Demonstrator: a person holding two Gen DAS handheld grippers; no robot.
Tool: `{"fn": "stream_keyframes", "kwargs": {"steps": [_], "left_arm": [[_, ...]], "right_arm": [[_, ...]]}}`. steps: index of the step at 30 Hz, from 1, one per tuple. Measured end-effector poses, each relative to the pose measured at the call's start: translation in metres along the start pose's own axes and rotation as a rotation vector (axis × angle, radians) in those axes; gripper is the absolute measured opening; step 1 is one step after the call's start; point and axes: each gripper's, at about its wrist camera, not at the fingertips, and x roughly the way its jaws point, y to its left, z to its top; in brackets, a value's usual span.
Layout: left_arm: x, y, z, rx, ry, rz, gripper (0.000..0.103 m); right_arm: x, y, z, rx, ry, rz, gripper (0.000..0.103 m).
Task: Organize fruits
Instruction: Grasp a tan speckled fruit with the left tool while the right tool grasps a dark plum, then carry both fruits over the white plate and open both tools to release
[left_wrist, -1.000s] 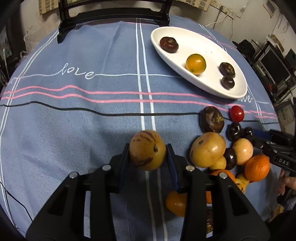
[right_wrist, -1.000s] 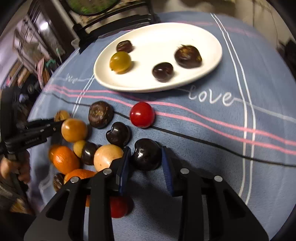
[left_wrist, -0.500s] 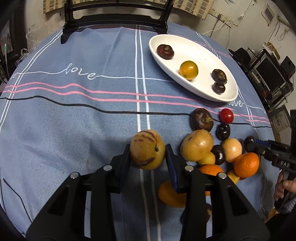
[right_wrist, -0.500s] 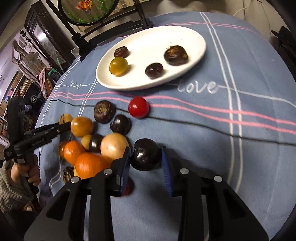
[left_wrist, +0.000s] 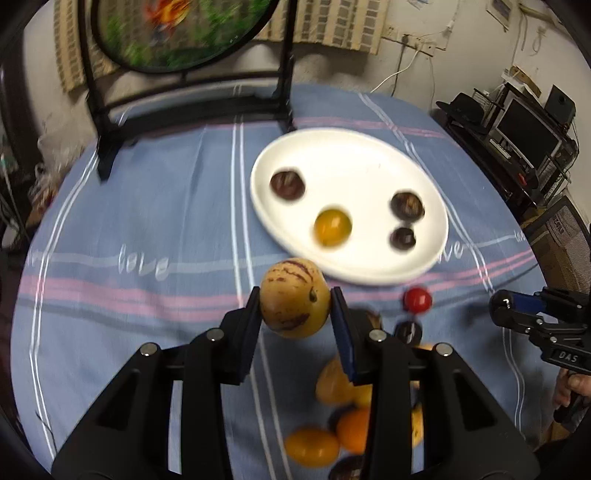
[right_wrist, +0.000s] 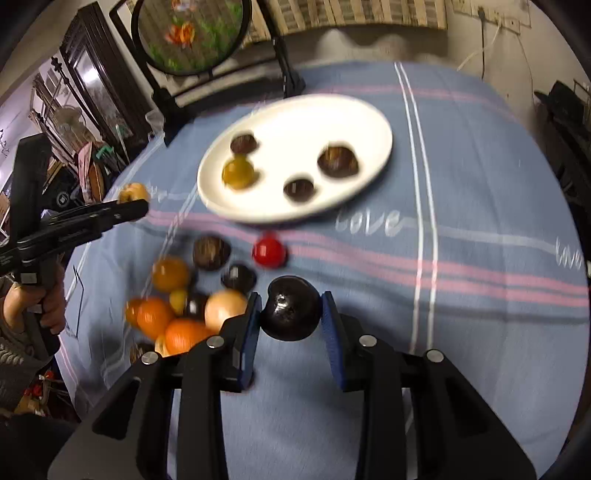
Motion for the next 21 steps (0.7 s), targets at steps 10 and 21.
{"fn": "stream_keyframes", "kwargs": {"steps": [10,21], "left_arm": [[0.033,-0.027,0.068,0.076,-0.040,-0.023,0.037],[0.090,-0.030,0.108,0.084,-0.008,-0.023,0.037]], "right_arm": [[-0.003,-0.017,0.081,-0.016,-0.130,-0.001,0.033],[0.053,-0.024,0.141,-0.052,-0.128,0.028,0.033]]}}
